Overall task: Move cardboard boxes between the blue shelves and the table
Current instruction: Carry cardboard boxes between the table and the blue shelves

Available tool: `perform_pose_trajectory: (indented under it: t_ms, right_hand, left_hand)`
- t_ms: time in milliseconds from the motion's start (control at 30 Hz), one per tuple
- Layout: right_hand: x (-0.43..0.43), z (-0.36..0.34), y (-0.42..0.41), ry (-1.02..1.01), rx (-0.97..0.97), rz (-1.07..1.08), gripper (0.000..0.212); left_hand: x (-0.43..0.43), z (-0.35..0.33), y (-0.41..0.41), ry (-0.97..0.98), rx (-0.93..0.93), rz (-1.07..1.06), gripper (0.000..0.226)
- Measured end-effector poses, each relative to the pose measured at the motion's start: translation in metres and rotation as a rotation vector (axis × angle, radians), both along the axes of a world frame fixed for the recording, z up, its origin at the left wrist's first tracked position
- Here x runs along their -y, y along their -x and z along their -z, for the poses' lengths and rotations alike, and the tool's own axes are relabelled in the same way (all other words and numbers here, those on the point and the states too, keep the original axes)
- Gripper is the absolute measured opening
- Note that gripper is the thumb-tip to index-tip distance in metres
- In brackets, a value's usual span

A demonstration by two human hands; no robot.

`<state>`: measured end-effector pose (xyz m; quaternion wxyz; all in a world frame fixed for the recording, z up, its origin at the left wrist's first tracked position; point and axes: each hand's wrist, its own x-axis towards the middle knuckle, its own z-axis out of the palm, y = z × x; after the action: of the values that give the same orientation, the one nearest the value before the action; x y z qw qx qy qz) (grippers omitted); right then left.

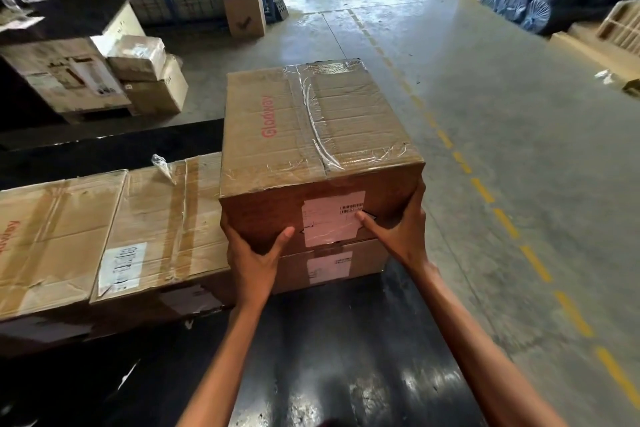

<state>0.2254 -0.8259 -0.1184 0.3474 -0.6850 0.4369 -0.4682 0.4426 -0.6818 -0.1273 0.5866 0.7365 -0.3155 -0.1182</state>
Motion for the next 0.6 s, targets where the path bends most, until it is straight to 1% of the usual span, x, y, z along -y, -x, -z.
perform_pose_trajectory:
  t_ms: [67,167,267,367,433,500,600]
  right_hand:
    - [-0.003,0.0,0.001,-0.002,-0.009,0.012,0.127]
    - [-0.011,0.001,0.003,-0.011,-0.023,0.049,0.119]
    - [-0.025,0.002,0.008,-0.013,-0.088,0.1,0.111]
    - [-0.047,0.009,0.015,-0.025,-0.169,0.147,0.104]
    - [-0.07,0.013,0.017,-0.064,-0.245,0.17,0.097]
    - [-0.097,0.019,0.015,-0.126,-0.356,0.173,0.086]
    - [-0.141,0.026,0.002,-0.213,-0.542,0.065,0.085]
  left_hand:
    - [-0.003,-0.001,0.001,-0.014,-0.014,0.012,0.115]
    - [-0.01,0.0,0.003,-0.026,-0.015,0.035,0.106]
    - [-0.023,0.007,0.006,-0.031,-0.003,0.071,0.092]
    - [-0.046,0.016,0.013,-0.045,-0.003,0.122,0.085]
    - [-0.067,0.022,0.02,-0.074,0.033,0.127,0.083]
    - [-0.093,0.031,0.026,-0.143,0.102,0.121,0.077]
    - [-0.137,0.043,0.031,-0.27,0.14,0.113,0.075]
